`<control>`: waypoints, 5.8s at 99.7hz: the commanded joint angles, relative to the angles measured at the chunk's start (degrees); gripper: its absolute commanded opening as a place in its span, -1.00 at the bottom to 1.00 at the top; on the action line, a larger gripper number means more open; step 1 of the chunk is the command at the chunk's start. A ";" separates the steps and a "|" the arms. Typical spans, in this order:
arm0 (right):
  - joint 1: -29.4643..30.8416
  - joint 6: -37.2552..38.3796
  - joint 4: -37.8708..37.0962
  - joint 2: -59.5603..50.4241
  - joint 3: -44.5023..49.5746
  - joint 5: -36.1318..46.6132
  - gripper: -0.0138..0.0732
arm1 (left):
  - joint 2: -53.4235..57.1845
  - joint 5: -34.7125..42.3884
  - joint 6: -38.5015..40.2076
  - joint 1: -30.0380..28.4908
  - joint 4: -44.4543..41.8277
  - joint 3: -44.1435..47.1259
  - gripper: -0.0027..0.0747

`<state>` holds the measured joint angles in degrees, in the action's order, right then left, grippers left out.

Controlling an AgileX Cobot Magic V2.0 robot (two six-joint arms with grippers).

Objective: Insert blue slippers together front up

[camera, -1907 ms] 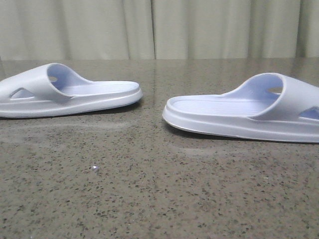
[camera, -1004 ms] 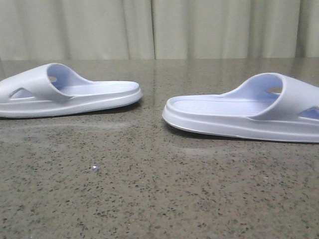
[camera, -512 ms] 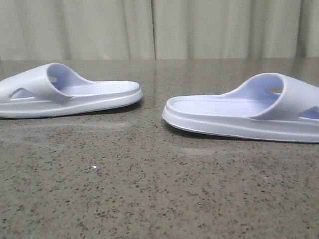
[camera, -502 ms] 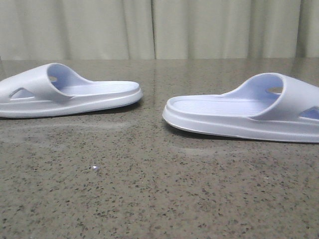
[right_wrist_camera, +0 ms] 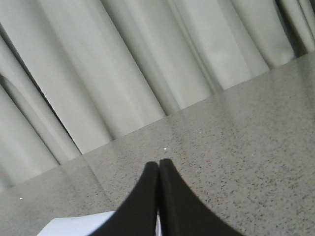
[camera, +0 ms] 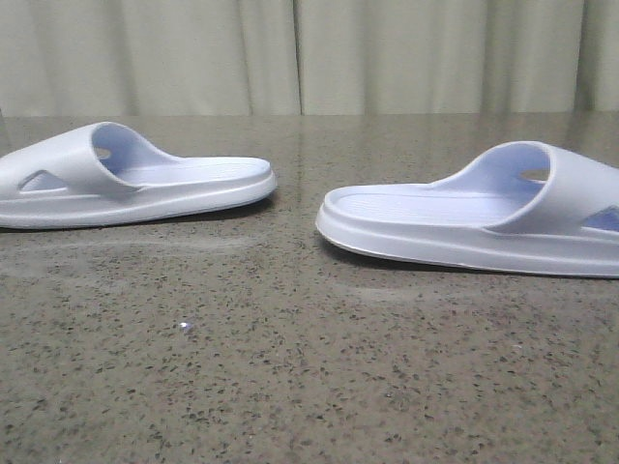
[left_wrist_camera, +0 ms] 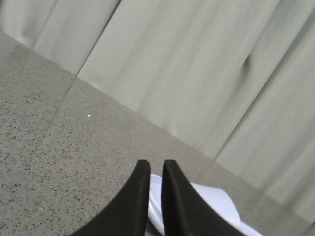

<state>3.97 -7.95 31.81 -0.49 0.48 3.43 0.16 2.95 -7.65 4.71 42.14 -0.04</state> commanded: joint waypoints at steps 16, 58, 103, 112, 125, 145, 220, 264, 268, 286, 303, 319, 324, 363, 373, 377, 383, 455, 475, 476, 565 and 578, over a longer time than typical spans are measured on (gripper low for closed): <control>0.35 -1.00 1.41 4.16 -7.49 -4.82 -0.86 | -5.55 0.26 0.17 -0.13 0.26 -7.73 -0.89; 0.35 -1.00 -10.00 37.66 -32.53 -30.79 -0.86 | -35.52 -32.07 0.17 -0.13 -25.19 -34.33 -0.89; 0.35 -4.06 -12.11 46.38 -40.42 -44.45 -0.86 | -47.68 -41.86 -5.94 -0.13 -21.38 -40.67 -0.89; 0.35 -5.04 -12.00 49.02 -43.75 -47.38 -0.86 | -49.44 -42.46 -10.02 -0.13 -16.41 -41.90 -0.89; 0.35 -6.42 -10.84 52.05 -47.86 -52.71 -0.87 | -51.87 -45.00 -15.40 -0.13 -9.86 -43.06 -0.89; 0.35 -11.94 -5.75 55.86 -51.59 -63.67 -0.87 | -54.82 -53.16 -16.53 -0.13 -11.62 -44.79 -0.89; 15.10 -31.08 22.65 58.94 -48.31 -56.39 -0.86 | -58.13 -56.26 -40.39 -22.74 16.32 -44.16 -0.89; 15.10 -23.19 7.33 59.74 -48.31 -57.41 -0.21 | -64.16 -59.52 -41.75 -22.74 16.70 -44.16 -0.80; 15.10 -22.85 6.61 59.74 -48.31 -57.33 -0.18 | -64.16 -59.52 -41.89 -22.74 16.79 -44.16 -0.73; 15.10 -22.85 6.51 61.28 -48.31 -57.75 -0.18 | -64.95 -58.69 -41.89 -22.74 17.07 -44.16 -0.32; 15.10 -22.85 6.71 64.82 -48.31 -58.01 -0.18 | -66.70 -58.69 -42.09 -22.74 18.54 -44.16 -0.24; 15.10 -22.97 6.55 65.91 -48.31 -57.59 -0.18 | -67.59 -58.69 -43.06 -22.74 19.51 -44.16 -0.24; 15.10 -22.97 6.55 66.51 -48.31 -57.37 -0.18 | -68.22 -58.56 -43.17 -22.74 19.62 -44.16 -0.24; 15.10 -24.13 6.73 70.02 -48.31 -56.27 -0.16 | -72.62 -58.62 -45.43 -22.74 21.68 -44.16 -0.24; 15.10 -24.27 6.73 70.32 -48.31 -56.00 -0.16 | -73.40 -58.62 -45.98 -22.74 22.39 -44.16 -0.24; 15.10 -24.37 6.73 70.59 -48.31 -56.03 -0.16 | -73.53 -58.62 -46.13 -22.74 22.52 -44.16 -0.24; 15.10 -24.37 6.96 71.39 -48.31 -56.03 -0.16 | -73.62 -58.62 -46.38 -22.85 22.87 -44.16 -0.24; 15.10 -30.54 14.01 77.84 -48.31 -58.76 -0.63 | -73.62 -58.98 -46.51 -22.97 23.03 -44.16 -0.24; 15.10 -30.44 14.30 77.84 -48.70 -59.26 -0.93 | -73.62 -58.56 -46.51 -22.97 24.37 -44.16 -0.24; 15.10 -30.44 14.41 77.84 -48.70 -59.26 -0.93 | -73.74 -58.58 -46.51 -22.97 24.47 -44.29 -0.24; 15.10 -30.44 14.52 77.84 -49.79 -59.57 -0.93 | -85.36 -63.91 -43.81 -25.14 21.22 -54.25 -0.24; 15.10 -30.44 14.52 77.84 -49.79 -59.53 -0.93 | -88.47 -66.02 -47.15 -25.00 25.81 -54.25 -0.24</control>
<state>18.91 -37.57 44.72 78.46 -47.86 -56.26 -88.42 -60.59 -53.01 -20.55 61.98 -52.57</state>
